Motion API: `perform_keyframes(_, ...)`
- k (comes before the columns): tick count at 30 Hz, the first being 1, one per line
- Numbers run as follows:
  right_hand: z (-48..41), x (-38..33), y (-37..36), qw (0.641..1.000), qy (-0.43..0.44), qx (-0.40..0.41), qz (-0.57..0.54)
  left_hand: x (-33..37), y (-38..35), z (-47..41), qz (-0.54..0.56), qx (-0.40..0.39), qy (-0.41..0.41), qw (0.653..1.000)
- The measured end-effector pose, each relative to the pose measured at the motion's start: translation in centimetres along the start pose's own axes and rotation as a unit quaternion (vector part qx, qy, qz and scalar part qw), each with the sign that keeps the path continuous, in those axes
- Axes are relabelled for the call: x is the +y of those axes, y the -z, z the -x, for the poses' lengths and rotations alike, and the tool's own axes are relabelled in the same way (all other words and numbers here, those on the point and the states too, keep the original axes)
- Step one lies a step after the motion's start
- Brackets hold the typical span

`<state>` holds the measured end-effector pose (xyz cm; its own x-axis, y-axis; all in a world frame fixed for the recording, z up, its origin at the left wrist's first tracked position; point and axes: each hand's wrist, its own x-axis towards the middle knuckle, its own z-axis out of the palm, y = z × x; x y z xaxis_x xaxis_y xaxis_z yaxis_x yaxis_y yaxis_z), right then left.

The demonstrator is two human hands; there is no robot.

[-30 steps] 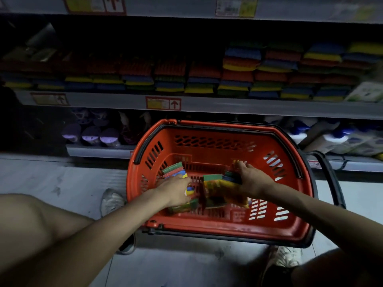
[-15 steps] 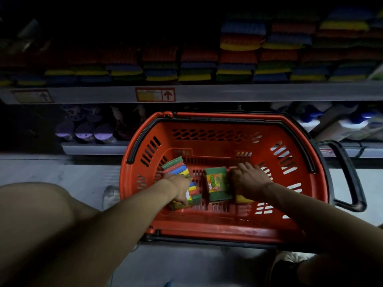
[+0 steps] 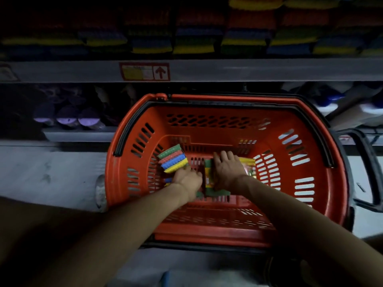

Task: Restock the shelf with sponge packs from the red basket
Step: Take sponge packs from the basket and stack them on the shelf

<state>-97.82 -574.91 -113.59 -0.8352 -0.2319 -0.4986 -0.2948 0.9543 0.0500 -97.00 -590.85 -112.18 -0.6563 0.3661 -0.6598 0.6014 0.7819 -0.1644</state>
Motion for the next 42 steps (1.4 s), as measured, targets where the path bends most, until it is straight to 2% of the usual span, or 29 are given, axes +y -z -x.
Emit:
perform_keyframes(6,1.4,1.0,0.4,0.998,0.034,-0.002,0.061,-1.6,2.7,3.7,0.091,0.013,0.019,0.996)
perform_keyframes(12,4.7,1.5,3.1,0.998,0.054,0.02,-0.03,-3.6,5.5,8.9,0.195,0.067,0.071,0.976)
perform_keyframes(17,8.5,2.7,9.8,0.992,0.062,0.09,-0.065,-5.4,8.7,13.6,0.356,0.1,0.131,0.92)
perform_keyframes(20,11.5,3.4,14.6,0.98,0.048,0.139,-0.131,-7.1,11.4,16.1,0.479,0.133,0.145,0.856)
perform_keyframes(26,16.4,5.5,21.9,0.913,0.013,0.239,-0.329,-9.1,16.3,20.0,0.721,0.206,0.077,0.657)
perform_keyframes(27,16.8,5.8,22.4,0.895,0.015,0.241,-0.375,-9.3,16.6,20.2,0.747,0.211,0.065,0.627)
perform_keyframes(29,17.2,5.7,22.6,0.84,0.029,0.227,-0.493,-9.2,16.9,20.4,0.77,0.234,0.056,0.591)
perform_keyframes(31,17.1,5.1,22.5,0.793,0.039,0.232,-0.561,-8.5,17.1,20.1,0.773,0.26,0.07,0.574)
perform_keyframes(34,16.8,3.8,23.0,0.759,0.053,0.231,-0.607,-7.5,17.3,20.1,0.78,0.279,0.079,0.555)
perform_keyframes(36,16.8,3.6,23.7,0.717,0.048,0.213,-0.662,-7.6,17.6,20.0,0.805,0.268,0.076,0.524)
perform_keyframes(38,16.7,3.6,24.1,0.683,0.028,0.198,-0.702,-7.8,18.1,20.3,0.817,0.259,0.075,0.509)
perform_keyframes(42,15.9,3.4,24.2,0.686,-0.002,0.215,-0.695,-8.0,18.2,20.3,0.803,0.255,0.08,0.533)
